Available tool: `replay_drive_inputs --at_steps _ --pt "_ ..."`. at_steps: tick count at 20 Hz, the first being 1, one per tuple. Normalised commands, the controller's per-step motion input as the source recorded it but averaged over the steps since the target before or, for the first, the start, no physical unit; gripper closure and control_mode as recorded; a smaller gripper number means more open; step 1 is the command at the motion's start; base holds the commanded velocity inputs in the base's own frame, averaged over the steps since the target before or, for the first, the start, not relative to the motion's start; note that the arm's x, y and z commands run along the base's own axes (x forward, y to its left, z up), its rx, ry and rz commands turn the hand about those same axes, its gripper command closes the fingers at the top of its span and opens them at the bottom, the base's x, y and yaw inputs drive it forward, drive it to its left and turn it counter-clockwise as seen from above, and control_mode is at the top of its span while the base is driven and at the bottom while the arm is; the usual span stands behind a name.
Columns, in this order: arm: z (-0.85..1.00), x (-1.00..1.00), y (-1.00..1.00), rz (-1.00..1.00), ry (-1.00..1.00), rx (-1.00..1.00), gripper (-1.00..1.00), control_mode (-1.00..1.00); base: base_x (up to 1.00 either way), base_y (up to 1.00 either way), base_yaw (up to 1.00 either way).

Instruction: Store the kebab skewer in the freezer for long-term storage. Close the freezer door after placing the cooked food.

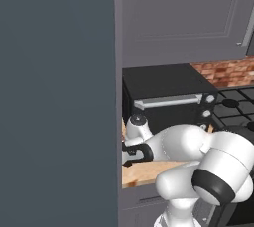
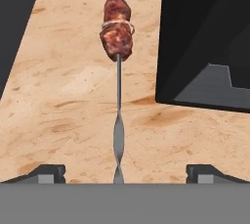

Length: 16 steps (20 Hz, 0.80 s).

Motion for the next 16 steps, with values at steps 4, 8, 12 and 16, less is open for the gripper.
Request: replay_drive_inputs --at_steps 4,8,12,16 --pt "-0.08 0.00 0.00 0.00 0.00 0.00 1.00 -1.00 0.00 0.00 0.00" --pt "-0.01 0.00 0.00 0.00 0.00 0.00 1.00 -1.00 0.00 0.00 0.00" --pt "0.00 -0.22 -0.01 0.00 0.00 0.00 1.00 -1.00 0.00 0.00 0.00" --pt "0.00 -0.37 0.00 0.00 0.00 0.00 1.00 -1.00 0.00 0.00 0.00"
